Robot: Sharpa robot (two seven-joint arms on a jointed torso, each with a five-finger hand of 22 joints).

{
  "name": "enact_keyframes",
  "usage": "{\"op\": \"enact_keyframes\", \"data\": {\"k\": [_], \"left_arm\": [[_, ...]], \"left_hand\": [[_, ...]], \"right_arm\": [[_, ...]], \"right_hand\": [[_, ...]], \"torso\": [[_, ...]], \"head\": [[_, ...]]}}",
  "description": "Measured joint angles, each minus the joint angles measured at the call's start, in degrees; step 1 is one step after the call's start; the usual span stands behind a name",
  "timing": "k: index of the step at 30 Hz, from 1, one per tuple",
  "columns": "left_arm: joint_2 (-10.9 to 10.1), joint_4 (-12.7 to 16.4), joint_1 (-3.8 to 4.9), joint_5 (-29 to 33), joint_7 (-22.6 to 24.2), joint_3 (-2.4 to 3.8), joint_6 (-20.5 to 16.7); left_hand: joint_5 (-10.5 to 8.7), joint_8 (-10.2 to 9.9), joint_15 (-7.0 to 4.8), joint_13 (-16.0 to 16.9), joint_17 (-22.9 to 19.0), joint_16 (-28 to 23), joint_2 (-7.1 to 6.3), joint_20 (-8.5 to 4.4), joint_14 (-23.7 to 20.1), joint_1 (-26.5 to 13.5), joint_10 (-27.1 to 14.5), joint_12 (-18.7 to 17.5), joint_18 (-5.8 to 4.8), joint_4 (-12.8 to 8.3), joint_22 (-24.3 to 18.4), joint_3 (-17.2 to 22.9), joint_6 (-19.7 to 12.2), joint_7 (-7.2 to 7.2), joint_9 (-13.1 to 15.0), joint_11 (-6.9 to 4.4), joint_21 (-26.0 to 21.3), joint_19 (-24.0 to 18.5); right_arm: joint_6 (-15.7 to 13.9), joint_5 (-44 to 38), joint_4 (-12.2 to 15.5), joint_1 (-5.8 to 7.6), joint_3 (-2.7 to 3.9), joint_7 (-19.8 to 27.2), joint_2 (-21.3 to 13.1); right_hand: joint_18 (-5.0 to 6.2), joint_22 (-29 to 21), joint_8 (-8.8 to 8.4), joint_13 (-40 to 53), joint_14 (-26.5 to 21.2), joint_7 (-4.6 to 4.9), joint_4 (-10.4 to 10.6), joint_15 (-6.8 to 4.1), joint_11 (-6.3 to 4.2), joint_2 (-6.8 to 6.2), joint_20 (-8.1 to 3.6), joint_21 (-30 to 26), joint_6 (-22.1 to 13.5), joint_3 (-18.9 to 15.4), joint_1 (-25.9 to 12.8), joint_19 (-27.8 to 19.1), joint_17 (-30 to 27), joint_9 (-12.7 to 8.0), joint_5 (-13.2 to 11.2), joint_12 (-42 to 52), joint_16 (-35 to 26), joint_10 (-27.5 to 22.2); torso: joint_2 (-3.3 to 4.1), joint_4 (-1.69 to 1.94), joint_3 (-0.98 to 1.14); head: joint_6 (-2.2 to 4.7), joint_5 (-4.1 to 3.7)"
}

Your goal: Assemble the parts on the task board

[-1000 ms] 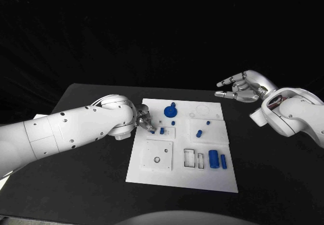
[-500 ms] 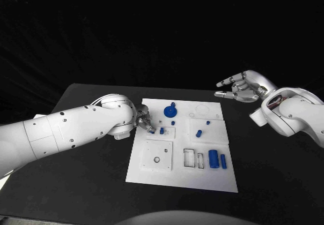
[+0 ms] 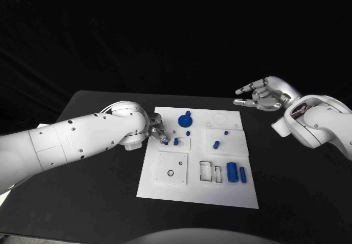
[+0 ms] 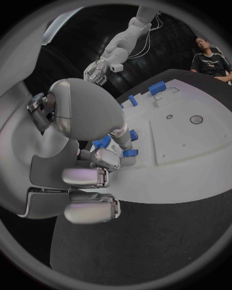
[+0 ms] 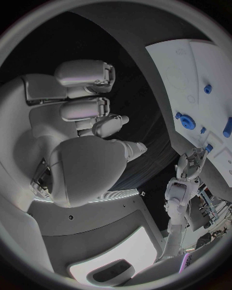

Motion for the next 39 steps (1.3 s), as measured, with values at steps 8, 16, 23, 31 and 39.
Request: {"op": "enact_keyframes", "data": {"k": [8, 16, 23, 31, 39], "left_arm": [[0.8, -1.0, 0.10, 0.1, -0.3, 0.06, 0.7], [1.3, -1.5, 0.12, 0.0, -0.5, 0.07, 1.1], [1.4, -1.7, 0.09, 0.0, -0.6, 0.04, 1.1], [1.5, -2.0, 0.04, 0.0, -0.7, -0.01, 1.2], [1.6, -2.5, -0.03, 0.1, -0.7, -0.06, 1.3]], "left_hand": [[0.00, 0.0, -0.21, 0.7, 0.0, 0.0, -0.58, -0.40, 0.2, -2.1, 0.4, 0.3, -0.01, -1.8, 0.0, 0.7, 0.4, -0.22, -0.4, -0.23, 0.0, 0.0], [0.11, -0.4, -0.43, 1.5, 0.0, 0.0, -1.05, -0.40, 0.0, -3.1, 0.8, 0.8, 0.00, -0.9, 0.0, -1.0, 2.2, -1.16, -1.2, -0.62, 0.7, 0.0], [0.11, -0.4, -0.62, 2.0, 0.0, 0.0, -1.07, -0.60, 0.2, -4.3, 1.0, 1.3, 0.00, -0.2, 0.0, -2.3, 3.3, -1.86, -1.6, -0.82, 1.3, 0.2], [0.11, -0.7, -0.62, 2.4, 0.0, 0.0, -1.18, -0.60, 0.2, -5.8, 1.2, 1.5, 0.00, 0.8, 0.0, -3.7, 4.3, -2.08, -2.1, -1.02, 1.5, 0.2], [0.12, -0.7, -0.62, 3.3, 0.0, 0.0, -1.45, -0.80, 0.2, -7.7, 1.6, 2.1, -0.01, 2.7, 0.0, -7.2, 5.0, -2.18, -2.4, -1.01, 1.9, 0.0]], "right_arm": [[0.0, 0.0, 0.1, 0.00, 0.00, 0.0, 0.0], [0.0, 0.0, 0.2, 0.00, 0.00, 0.0, -0.1], [0.1, 0.0, 0.3, 0.01, 0.00, 0.0, -0.1], [0.1, 0.0, 0.3, 0.01, 0.00, 0.0, -0.2], [0.1, 0.0, 0.4, 0.01, 0.00, 0.0, -0.2]], "right_hand": [[0.00, 0.0, 0.00, -0.1, 0.0, 0.00, 0.0, 0.00, 0.00, 0.00, 0.00, 0.0, 0.0, 0.0, 0.0, 0.0, 0.0, 0.0, 0.0, 0.0, 0.0, 0.0], [0.00, 0.0, 0.00, -0.1, 0.0, 0.00, 0.0, 0.00, 0.00, 0.00, 0.00, 0.0, 0.0, 0.0, 0.0, 0.0, 0.0, 0.0, 0.0, 0.0, 0.0, 0.0], [0.00, 0.0, 0.00, -0.1, 0.0, 0.00, 0.0, 0.00, 0.00, 0.00, 0.00, 0.0, 0.0, 0.0, 0.0, 0.0, 0.0, 0.0, 0.0, 0.0, 0.0, 0.0], [0.00, 0.0, 0.00, -0.1, 0.0, 0.00, 0.0, 0.00, 0.00, 0.00, 0.00, 0.0, 0.0, 0.0, 0.0, 0.0, 0.0, 0.0, 0.0, 0.0, 0.0, 0.0], [0.00, -0.1, 0.00, -0.2, 0.0, 0.00, 0.0, 0.00, 0.00, 0.00, 0.00, 0.0, 0.0, 0.0, 0.0, 0.0, 0.0, 0.0, 0.0, 0.0, 0.0, 0.0]], "torso": [[0.03, -0.03, 0.00], [0.03, -0.02, 0.00], [0.03, 0.00, 0.00], [0.01, 0.03, -0.03], [-0.01, 0.04, -0.03]], "head": [[0.01, -0.18], [-0.11, -0.34], [-0.15, -0.41], [-0.18, -0.42], [-0.09, -0.38]]}}
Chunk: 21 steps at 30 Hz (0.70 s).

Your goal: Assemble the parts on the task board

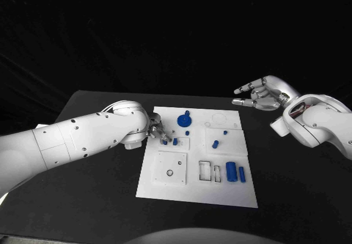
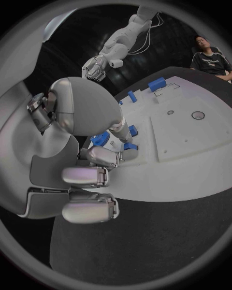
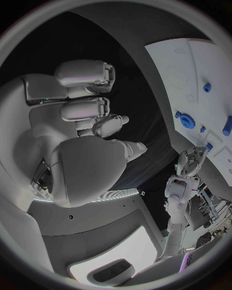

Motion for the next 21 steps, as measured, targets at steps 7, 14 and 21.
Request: {"op": "enact_keyframes", "data": {"k": [7, 14, 21], "left_arm": [[-0.1, -0.1, -0.01, 0.1, 0.0, 0.01, 0.0], [-0.3, 0.0, -0.06, 0.2, 0.1, 0.01, -0.4], [-1.3, 0.5, -0.25, 1.1, 0.1, -0.06, -3.0]], "left_hand": [[0.00, 0.0, -0.20, 0.2, 0.0, 0.0, -0.21, 0.00, -0.2, -0.3, 0.2, 0.2, 0.00, 1.5, 0.0, -3.1, 0.1, -0.10, -0.3, -0.18, 0.0, 0.0], [0.00, 0.1, -0.20, 0.3, 0.0, 0.0, -0.61, 0.00, -0.2, -0.7, 0.2, 0.2, 0.00, 4.4, 0.0, -7.4, 0.3, 0.11, -0.7, -0.21, 0.2, 0.0], [0.00, 0.1, -0.20, -1.2, 0.0, 0.0, 0.21, -0.11, -0.2, -1.7, -0.4, -1.0, 0.00, 6.9, 0.0, -19.3, 0.1, 0.35, -0.9, -0.05, -0.9, 0.1]], "right_arm": [[0.0, 0.0, 0.0, 0.00, 0.00, 0.0, -0.1], [0.0, 0.0, 0.0, 0.00, 0.00, 0.0, -0.1], [0.0, 0.0, -0.1, 0.00, 0.00, 0.0, -0.1]], "right_hand": [[0.00, -0.1, 0.00, 0.0, 0.0, 0.00, 0.0, 0.00, 0.00, 0.00, 0.00, 0.0, 0.0, 0.0, 0.0, 0.0, 0.0, 0.0, 0.0, 0.0, -0.2, 0.0], [0.01, -0.6, 0.00, -0.3, 0.0, 0.00, 0.0, 0.00, -0.21, 0.24, -0.13, -0.4, 0.0, 0.0, -0.2, -0.1, 0.0, 0.0, 0.0, -0.5, -0.4, -0.2], [0.01, -0.6, 0.00, -0.3, 0.0, 0.00, 0.0, 0.00, -0.21, 0.24, -0.21, -0.4, 0.0, 0.0, -0.2, -0.2, 0.0, 0.0, 0.0, -0.5, -0.4, -0.2]], "torso": [[0.00, -0.02, -0.01], [-0.01, -0.04, -0.02], [-0.03, -0.02, -0.04]], "head": [[0.02, 0.01], [-0.01, -0.06], [0.04, -0.13]]}}
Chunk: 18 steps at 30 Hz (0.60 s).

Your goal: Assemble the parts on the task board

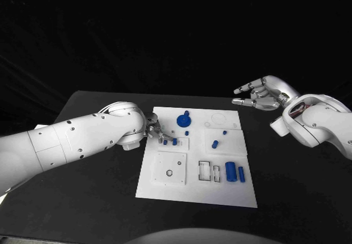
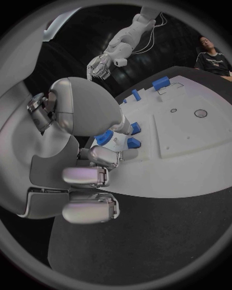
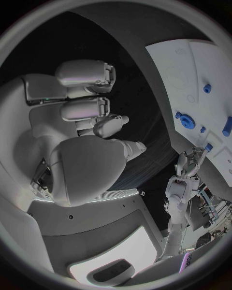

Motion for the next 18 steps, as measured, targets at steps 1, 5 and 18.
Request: {"op": "enact_keyframes", "data": {"k": [1, 5, 18], "left_arm": [[-0.2, 0.1, -0.02, 0.3, 0.0, -0.01, -0.7], [-1.1, 0.6, -0.07, 2.1, 0.4, 0.00, -4.2], [-3.1, 1.3, -0.07, 16.4, 14.4, 0.09, -15.0]], "left_hand": [[0.00, 0.0, 0.00, -0.5, 0.0, 0.0, 0.18, 0.00, 0.0, 0.1, -0.5, -0.5, 0.00, 0.0, 0.0, -1.6, -0.5, 0.05, 0.0, 0.06, -0.5, 0.0], [0.14, 0.2, 0.00, -3.2, 0.0, 0.0, 0.99, 0.00, 0.0, 0.9, -2.1, -2.9, 0.00, 0.1, 0.0, -4.9, -1.9, 0.37, -0.1, 0.46, -2.4, 0.0], [0.31, -3.8, 4.63, -28.9, -11.1, -20.5, 2.74, 4.20, -4.7, 6.3, -24.2, -27.5, 7.14, -0.3, -30.7, -7.5, -14.2, 6.46, -5.0, 6.33, -44.2, -12.4]], "right_arm": [[0.0, 0.0, 0.0, 0.00, 0.00, 0.0, 0.0], [0.0, 0.0, -0.1, 0.00, 0.00, 0.0, 0.0], [0.0, 0.0, -0.4, 0.00, 0.00, 0.0, 0.0]], "right_hand": [[0.00, 0.0, 0.00, 0.0, 0.0, 0.00, 0.0, 0.00, 0.00, 0.00, 0.00, 0.0, 0.0, 0.0, 0.0, 0.0, 0.0, 0.0, 0.0, 0.0, 0.0, 0.0], [0.00, 0.0, 0.00, 0.0, 0.0, 0.00, 0.0, 0.00, 0.00, 0.00, 0.00, 0.0, 0.0, 0.0, 0.0, 0.0, 0.0, 0.0, 0.0, 0.0, 0.0, 0.0], [0.00, -0.2, 0.00, -0.2, 0.0, 0.00, -0.2, 0.00, 0.00, 0.00, 0.00, 0.0, 0.0, -0.2, 0.0, 0.0, 0.0, 0.0, 0.0, -0.2, 0.0, 0.0]], "torso": [[0.00, 0.01, 0.00], [0.00, 0.01, 0.00], [0.00, 0.03, -0.05]], "head": [[0.03, -0.01], [0.12, -0.05], [0.46, -0.24]]}}
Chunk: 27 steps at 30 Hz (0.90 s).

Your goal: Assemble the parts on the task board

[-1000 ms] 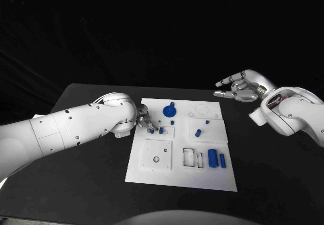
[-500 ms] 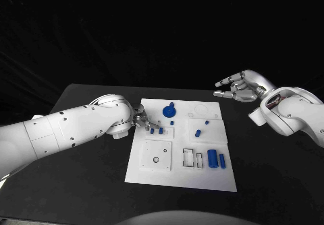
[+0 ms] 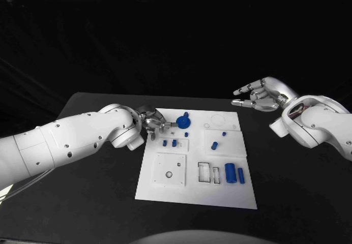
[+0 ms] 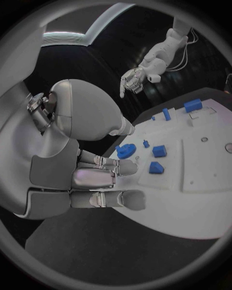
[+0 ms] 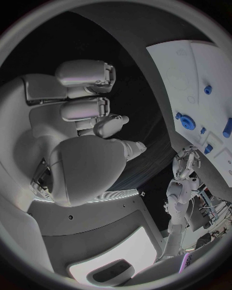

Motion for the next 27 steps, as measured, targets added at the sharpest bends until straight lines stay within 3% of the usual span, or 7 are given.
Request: {"op": "enact_keyframes", "data": {"k": [4, 9, 12, 16, 19, 20, 27], "left_arm": [[0.4, -0.6, 0.00, 2.6, 7.9, 0.01, -3.5], [2.2, -1.8, 0.00, -1.0, 14.1, 0.01, -5.5], [3.9, -2.7, 0.01, -6.3, 16.2, -0.09, -5.6], [6.4, -4.1, 0.00, -14.2, 17.4, -0.41, -5.0], [7.9, -5.2, -0.18, -19.9, 17.7, -0.59, -4.0], [8.3, -5.6, -0.25, -21.3, 17.7, -0.63, -3.6], [10.1, -7.2, -0.58, -29.6, 16.9, -0.76, 0.1]], "left_hand": [[0.00, -1.3, 1.86, -4.5, -14.9, -14.1, 1.28, 1.66, -8.5, 12.3, -6.4, -4.9, 0.01, -4.2, -5.2, 4.3, -3.0, 2.24, -2.3, 1.99, -7.0, -3.1], [-1.04, -3.6, 2.02, -10.5, -17.3, -16.0, -0.09, 1.63, -8.5, 20.6, -7.7, -10.2, 0.00, -8.3, -7.1, 8.7, -2.7, 2.15, -5.8, 2.31, -8.8, -1.9], [-3.01, -6.3, 1.65, -15.1, -13.8, -11.3, -1.52, 1.30, -4.5, 22.0, -6.3, -13.5, 0.00, -8.7, -7.3, 10.9, 1.1, 1.59, -9.2, 1.84, -8.5, 0.7], [-3.22, -10.2, 1.13, -20.7, -5.2, -1.9, -3.33, 0.84, 1.1, 21.5, -4.3, -17.2, 0.00, -8.4, -6.6, 12.6, 4.8, 0.87, -13.4, 1.57, -6.3, 4.5], [-3.22, -12.5, 0.86, -23.8, 2.6, 5.3, -4.01, 0.56, 4.4, 20.8, -3.1, -19.2, -0.08, -8.3, 1.1, 13.0, 6.7, 0.47, -15.6, 1.38, 2.7, 8.8], [-3.22, -13.0, 0.70, -24.6, 4.0, 6.6, -4.00, 0.49, 4.5, 20.8, -2.7, -19.6, -0.62, -8.2, 2.9, 13.1, 7.2, 0.40, -16.1, 1.26, 4.8, 9.7], [-3.22, -15.6, 0.41, -28.5, 5.9, 9.2, -4.58, -0.18, 4.8, 20.3, 0.5, -21.9, -1.84, -8.3, 10.3, 13.4, 10.4, -0.32, -18.6, 0.65, 13.2, 12.1]], "right_arm": [[0.0, 0.0, -0.1, 0.00, 0.00, 0.0, 0.0], [0.0, 0.0, -0.2, -0.02, 0.00, 0.0, 0.1], [0.0, 0.0, -0.2, -0.02, 0.00, 0.0, 0.2], [0.0, 0.0, -0.3, -0.05, 0.00, 0.0, 0.4], [0.0, 0.0, -0.4, -0.10, 0.00, 0.0, 0.5], [0.0, 0.0, -0.4, -0.11, 0.00, 0.0, 0.5], [0.0, 0.0, -0.4, -0.16, -0.01, 0.0, 0.7]], "right_hand": [[0.00, 0.0, 0.00, 0.0, 0.0, 0.00, 0.0, 0.00, 0.12, 0.00, 0.00, 0.0, 0.0, 0.0, 0.0, 0.0, 0.0, 0.0, 0.0, 0.0, 0.0, -0.1], [0.00, 0.0, 0.00, 0.0, 0.0, 0.00, 0.0, 0.00, 0.14, 0.00, 0.00, 0.0, 0.0, 0.0, 0.0, 0.0, 0.0, 0.0, 0.1, 0.0, 0.0, -0.3], [0.00, 0.0, 0.00, 0.0, 0.0, 0.00, 0.0, 0.00, 0.01, 0.00, 0.00, 0.0, 0.0, 0.0, 0.0, 0.0, 0.0, 0.0, 0.2, 0.0, 0.0, -0.4], [0.00, 0.0, 0.00, 0.0, 0.0, 0.00, 0.0, 0.00, 0.01, 0.00, 0.00, 0.0, 0.0, 0.0, 0.0, 0.0, 0.0, 0.0, 0.2, 0.0, 0.0, -0.4], [0.00, 0.0, 0.00, 0.0, 0.0, 0.00, 0.0, 0.00, 0.01, 0.00, 0.00, 0.0, 0.0, 0.0, 0.0, 0.0, 0.0, 0.0, 0.2, 0.0, 0.0, -0.4], [0.00, 0.0, 0.00, 0.0, 0.0, 0.00, 0.0, 0.00, 0.01, 0.00, 0.00, 0.0, 0.0, 0.0, 0.0, 0.0, 0.0, 0.0, 0.2, 0.0, 0.0, -0.4], [0.00, 0.0, 0.00, 0.0, 0.0, 0.00, 0.0, 0.00, 0.01, 0.00, 0.00, 0.0, 0.0, 0.0, 0.0, 0.0, 0.0, 0.0, 0.2, 0.0, 0.0, -0.4]], "torso": [[0.00, 0.03, 0.02], [0.00, 0.04, 0.03], [0.01, -0.02, 0.05], [0.04, -0.05, 0.04], [0.07, -0.08, 0.02], [0.08, -0.08, 0.02], [0.14, -0.15, 0.02]], "head": [[0.23, -0.23], [0.52, -0.52], [0.76, -0.64], [0.99, -0.86], [1.14, -0.92], [1.18, -0.93], [1.34, -1.05]]}}
